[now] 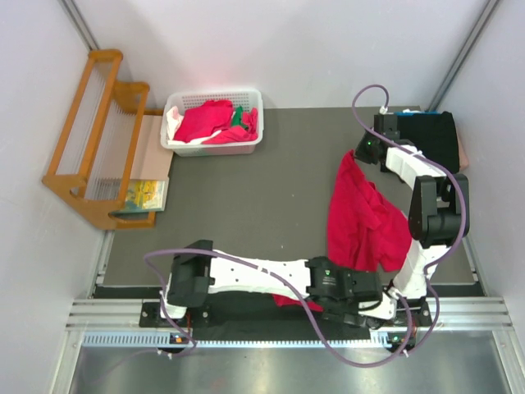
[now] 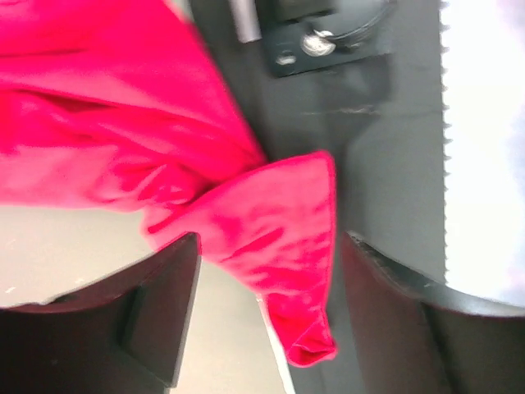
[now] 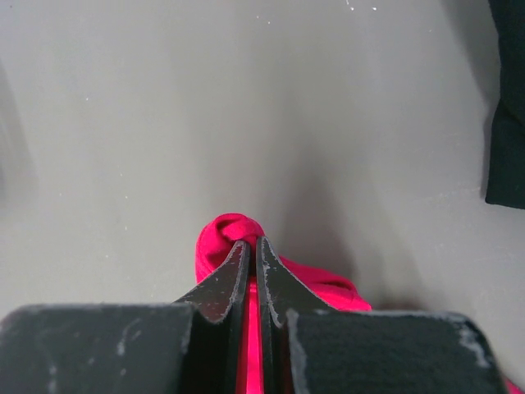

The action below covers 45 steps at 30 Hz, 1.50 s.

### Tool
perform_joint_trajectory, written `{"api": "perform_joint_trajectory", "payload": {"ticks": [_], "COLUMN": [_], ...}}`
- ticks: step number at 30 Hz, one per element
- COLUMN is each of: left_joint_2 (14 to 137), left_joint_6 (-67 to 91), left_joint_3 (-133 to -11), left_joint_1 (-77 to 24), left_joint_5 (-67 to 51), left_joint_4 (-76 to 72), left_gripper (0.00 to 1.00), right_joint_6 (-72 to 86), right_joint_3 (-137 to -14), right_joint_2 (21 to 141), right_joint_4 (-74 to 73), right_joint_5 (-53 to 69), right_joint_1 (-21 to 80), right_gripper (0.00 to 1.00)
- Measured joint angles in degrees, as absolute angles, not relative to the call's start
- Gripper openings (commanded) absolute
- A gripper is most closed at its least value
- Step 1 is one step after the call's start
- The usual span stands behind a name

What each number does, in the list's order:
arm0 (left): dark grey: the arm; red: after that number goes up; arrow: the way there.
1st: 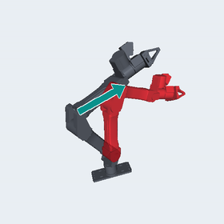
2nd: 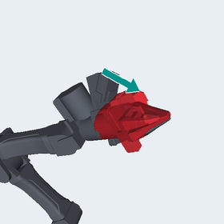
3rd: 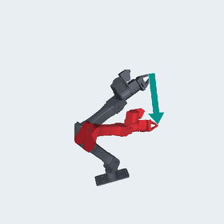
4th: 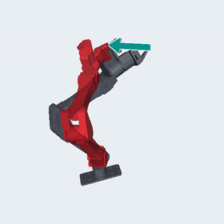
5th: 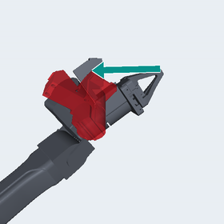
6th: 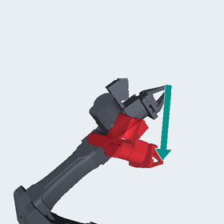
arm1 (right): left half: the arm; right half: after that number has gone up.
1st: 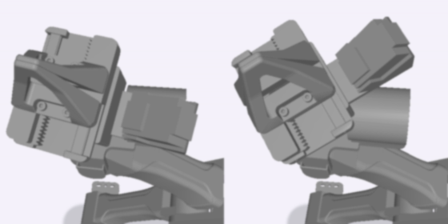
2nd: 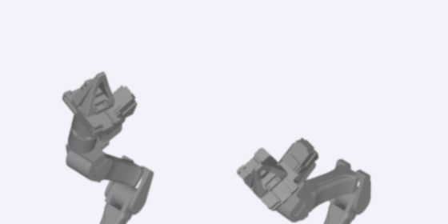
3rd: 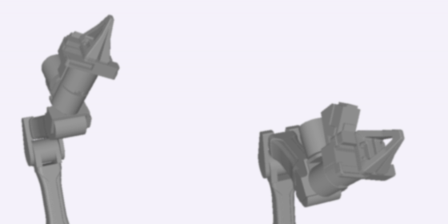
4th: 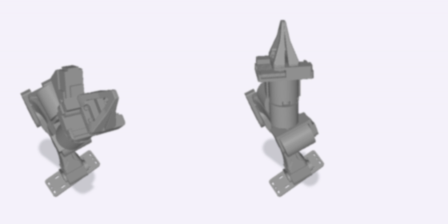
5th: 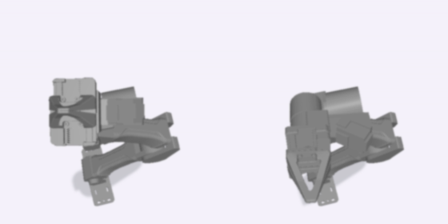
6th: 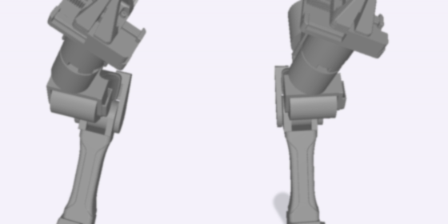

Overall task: Fold and stack the t-shirts
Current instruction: Flatten the tshirt out

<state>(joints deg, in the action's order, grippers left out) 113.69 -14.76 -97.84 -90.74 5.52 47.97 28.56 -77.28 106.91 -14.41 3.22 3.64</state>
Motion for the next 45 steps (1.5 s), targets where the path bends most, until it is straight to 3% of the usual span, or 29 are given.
{"api": "perform_joint_trajectory", "payload": {"ticks": [1, 2, 10, 45], "left_joint_2": [112.5, 111.4, 109.2, 107.0], "left_joint_6": [-14.7, -14.7, -13.6, -13.4], "left_joint_3": [-96.1, -94.1, -74.7, -78.8], "left_joint_1": [-90.5, -90.3, -89.3, -94.5], "left_joint_5": [6.6, 7.6, 15.1, 14.5], "left_joint_4": [46.0, 44.7, 36.4, 37.9], "left_gripper": [0.97, 0.99, 0.99, 0.99], "right_joint_6": [28.6, 28.6, 28.6, 28.6], "right_joint_3": [-77.3, -77.3, -77.3, -77.4], "right_joint_2": [106.9, 106.9, 106.9, 106.9], "right_joint_4": [-14.4, -14.5, -14.6, -15.9], "right_joint_5": [3.3, 3.4, 4.2, 4.4], "right_joint_1": [3.6, 3.6, 3.6, 3.6], "right_gripper": [0.00, 0.00, 0.00, 0.00]}}
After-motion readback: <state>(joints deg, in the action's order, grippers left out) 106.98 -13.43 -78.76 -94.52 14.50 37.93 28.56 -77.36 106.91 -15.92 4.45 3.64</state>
